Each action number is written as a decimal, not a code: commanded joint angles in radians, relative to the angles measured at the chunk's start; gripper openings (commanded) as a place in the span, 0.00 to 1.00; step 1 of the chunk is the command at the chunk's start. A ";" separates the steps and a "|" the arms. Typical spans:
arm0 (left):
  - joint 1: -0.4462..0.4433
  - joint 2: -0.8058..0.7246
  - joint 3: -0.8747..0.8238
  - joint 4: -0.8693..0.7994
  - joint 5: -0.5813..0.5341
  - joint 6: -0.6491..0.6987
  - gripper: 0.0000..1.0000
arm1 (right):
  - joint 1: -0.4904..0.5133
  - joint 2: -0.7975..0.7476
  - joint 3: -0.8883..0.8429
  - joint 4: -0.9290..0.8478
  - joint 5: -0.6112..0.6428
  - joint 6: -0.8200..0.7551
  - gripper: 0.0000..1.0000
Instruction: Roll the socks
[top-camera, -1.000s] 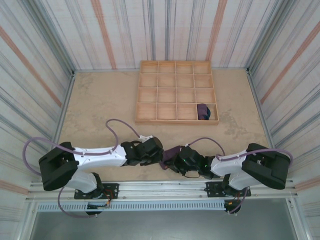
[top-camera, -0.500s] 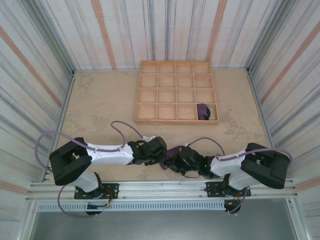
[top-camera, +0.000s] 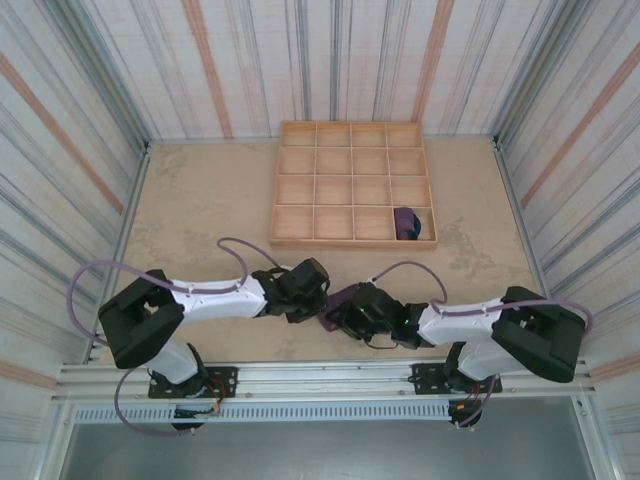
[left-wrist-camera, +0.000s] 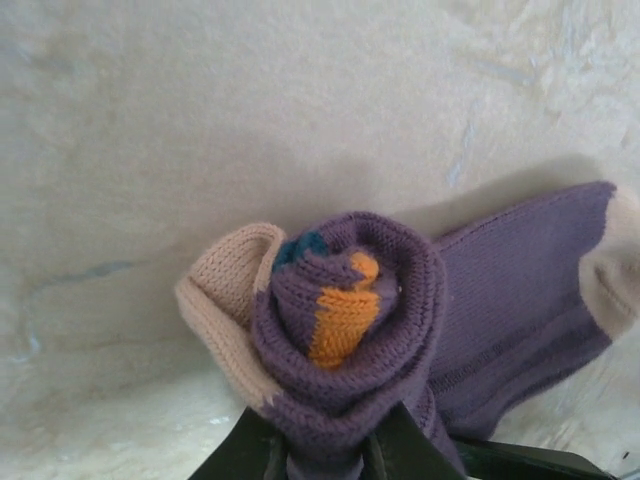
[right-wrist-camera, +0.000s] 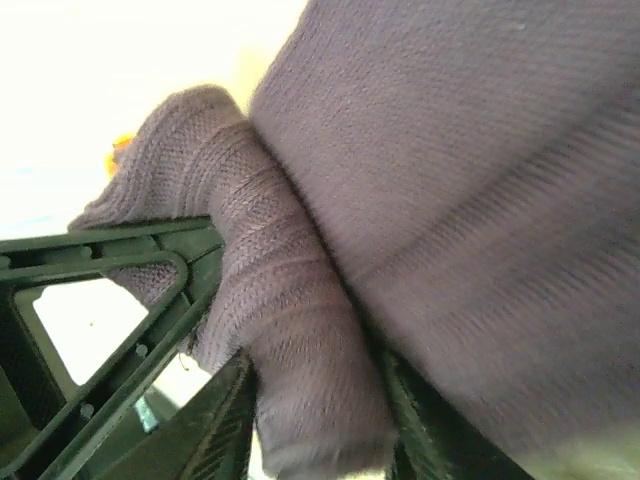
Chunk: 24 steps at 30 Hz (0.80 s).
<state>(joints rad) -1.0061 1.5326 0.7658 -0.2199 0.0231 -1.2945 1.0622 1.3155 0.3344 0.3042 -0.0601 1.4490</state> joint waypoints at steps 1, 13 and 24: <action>0.074 -0.006 -0.024 -0.186 -0.035 0.061 0.00 | -0.039 -0.014 -0.012 -0.444 0.142 -0.204 0.50; 0.285 -0.022 0.023 -0.258 0.010 0.145 0.00 | -0.070 -0.083 0.167 -0.255 0.213 -0.893 0.64; 0.281 -0.022 0.052 -0.327 0.065 0.093 0.00 | 0.128 0.106 0.164 0.077 0.355 -1.379 0.68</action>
<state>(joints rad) -0.7208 1.5032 0.8143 -0.4427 0.0685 -1.1854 1.1492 1.3735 0.4858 0.2852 0.2115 0.2626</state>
